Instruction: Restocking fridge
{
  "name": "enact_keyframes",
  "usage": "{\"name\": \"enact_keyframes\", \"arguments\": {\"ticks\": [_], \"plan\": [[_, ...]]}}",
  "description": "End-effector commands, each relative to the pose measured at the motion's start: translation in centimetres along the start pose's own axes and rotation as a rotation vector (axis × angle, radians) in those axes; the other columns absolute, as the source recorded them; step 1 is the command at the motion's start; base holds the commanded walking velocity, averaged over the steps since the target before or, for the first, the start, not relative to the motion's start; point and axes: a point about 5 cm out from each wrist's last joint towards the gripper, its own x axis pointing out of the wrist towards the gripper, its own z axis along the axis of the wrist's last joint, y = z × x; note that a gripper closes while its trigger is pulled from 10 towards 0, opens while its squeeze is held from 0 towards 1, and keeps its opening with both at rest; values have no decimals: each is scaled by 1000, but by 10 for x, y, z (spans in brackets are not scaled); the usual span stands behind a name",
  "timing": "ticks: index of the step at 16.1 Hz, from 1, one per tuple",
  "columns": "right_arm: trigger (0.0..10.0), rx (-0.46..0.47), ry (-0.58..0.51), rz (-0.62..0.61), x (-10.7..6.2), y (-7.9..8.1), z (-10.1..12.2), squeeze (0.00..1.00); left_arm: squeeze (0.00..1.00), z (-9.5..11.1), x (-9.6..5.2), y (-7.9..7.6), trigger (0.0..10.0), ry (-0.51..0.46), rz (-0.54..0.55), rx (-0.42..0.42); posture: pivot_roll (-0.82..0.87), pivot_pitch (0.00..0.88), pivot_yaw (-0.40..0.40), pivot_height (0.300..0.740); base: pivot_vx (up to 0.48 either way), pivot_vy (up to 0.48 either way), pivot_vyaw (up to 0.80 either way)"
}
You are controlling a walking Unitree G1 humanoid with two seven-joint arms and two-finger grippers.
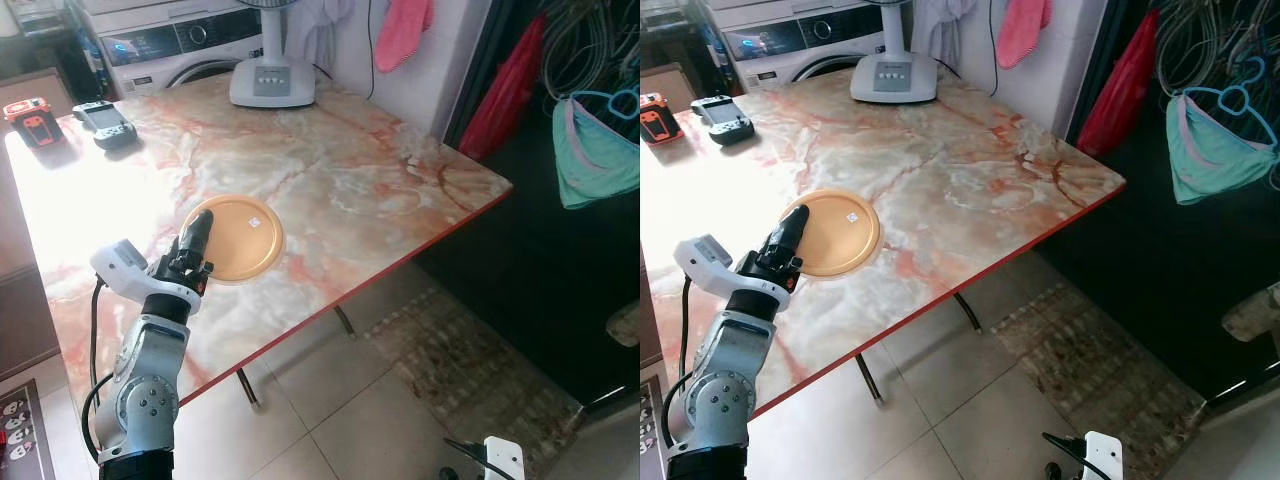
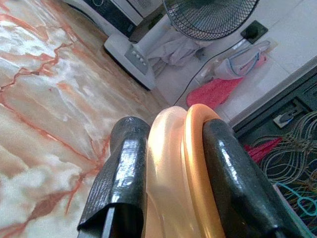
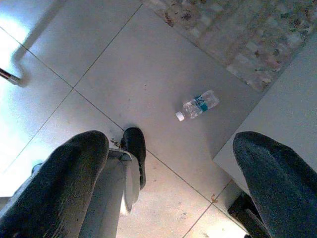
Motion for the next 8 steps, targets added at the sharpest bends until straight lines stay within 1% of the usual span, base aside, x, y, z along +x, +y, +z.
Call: {"name": "enact_keyframes", "arguments": {"ticks": [1,7,8], "plan": [[10000,13,9,-13,-1,-2,-4,0,0,0,1,0,10000,-5,7,15,111,74,-27,740,0,0,0],[10000,14,13,-11,-1,-2,-4,0,0,-1,-1,1,10000,-8,34,-2,120,71,-27,740,0,0,0],[10000,17,12,-12,-1,-2,-4,0,0,-1,-1,1,10000,-10,37,-4,118,70,-26,740,0,274,0]]}}
